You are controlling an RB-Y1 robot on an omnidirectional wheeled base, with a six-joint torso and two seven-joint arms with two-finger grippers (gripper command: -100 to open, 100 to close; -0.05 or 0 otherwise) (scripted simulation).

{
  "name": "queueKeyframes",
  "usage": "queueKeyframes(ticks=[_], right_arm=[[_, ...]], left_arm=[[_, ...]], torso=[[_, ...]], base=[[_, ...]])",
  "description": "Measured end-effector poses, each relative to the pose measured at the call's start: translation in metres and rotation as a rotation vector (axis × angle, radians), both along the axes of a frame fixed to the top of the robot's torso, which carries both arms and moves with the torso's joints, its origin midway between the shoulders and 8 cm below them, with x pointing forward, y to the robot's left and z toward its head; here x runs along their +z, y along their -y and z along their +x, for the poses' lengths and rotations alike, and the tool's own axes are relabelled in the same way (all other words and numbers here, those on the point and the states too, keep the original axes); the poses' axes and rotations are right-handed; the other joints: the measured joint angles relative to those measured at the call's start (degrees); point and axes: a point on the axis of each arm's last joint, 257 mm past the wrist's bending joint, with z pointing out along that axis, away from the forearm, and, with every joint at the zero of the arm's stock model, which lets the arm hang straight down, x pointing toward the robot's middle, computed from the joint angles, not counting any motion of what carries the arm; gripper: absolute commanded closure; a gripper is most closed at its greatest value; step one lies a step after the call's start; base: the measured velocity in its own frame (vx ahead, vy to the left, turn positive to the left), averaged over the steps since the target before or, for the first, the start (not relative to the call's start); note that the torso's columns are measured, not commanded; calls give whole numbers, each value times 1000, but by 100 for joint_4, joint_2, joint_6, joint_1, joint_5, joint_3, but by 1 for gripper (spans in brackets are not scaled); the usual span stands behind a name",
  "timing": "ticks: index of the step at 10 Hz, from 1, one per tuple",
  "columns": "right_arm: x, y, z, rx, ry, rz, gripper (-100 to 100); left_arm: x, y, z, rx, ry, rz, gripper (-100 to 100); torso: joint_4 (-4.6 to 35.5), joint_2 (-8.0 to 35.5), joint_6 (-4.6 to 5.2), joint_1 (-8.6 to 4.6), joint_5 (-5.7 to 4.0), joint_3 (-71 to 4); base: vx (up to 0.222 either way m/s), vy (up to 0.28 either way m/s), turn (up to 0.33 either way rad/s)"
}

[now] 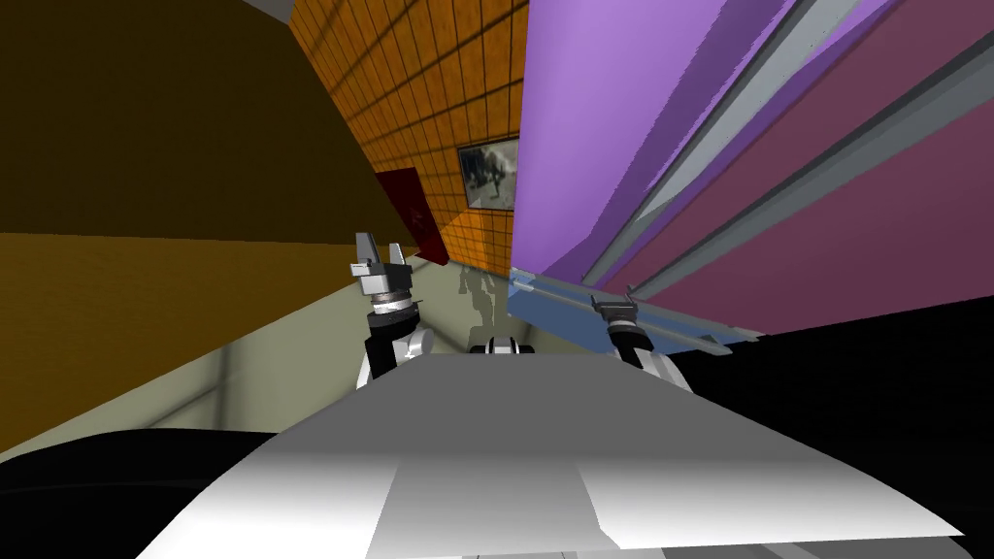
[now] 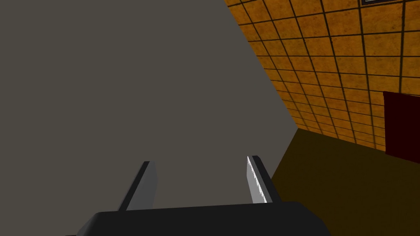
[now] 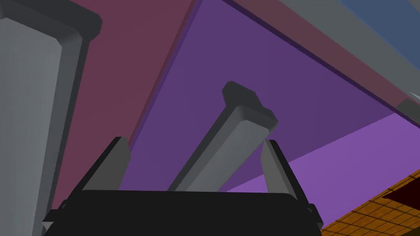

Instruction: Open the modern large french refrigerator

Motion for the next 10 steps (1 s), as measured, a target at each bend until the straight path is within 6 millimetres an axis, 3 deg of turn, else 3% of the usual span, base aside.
queueKeyframes(ticks=[4, 8, 9, 10], right_arm=[[-14, 33, -9, -54, -123, -181, -100], [-18, 52, -14, -77, -189, -290, -100], [-18, 52, -14, -76, -189, -289, 100], [-16, 53, -15, -79, -187, -292, 100]], left_arm=[[0, 0, 0, 0, 0, 0, 0], [0, 0, 0, 0, 0, 0, 0], [0, 0, 0, 0, 0, 0, 0], [0, 0, 0, 0, 0, 0, 0]], torso=[[5, 19, 3, -7, -1, 11], [3, 15, 3, -16, -4, 8], [5, 19, 2, -15, -4, 12], [-2, 11, -9, -10, -12, 9]], base=[[96, 86, 59], [44, 32, 24], [4, -3, -17], [13, 190, -221]])
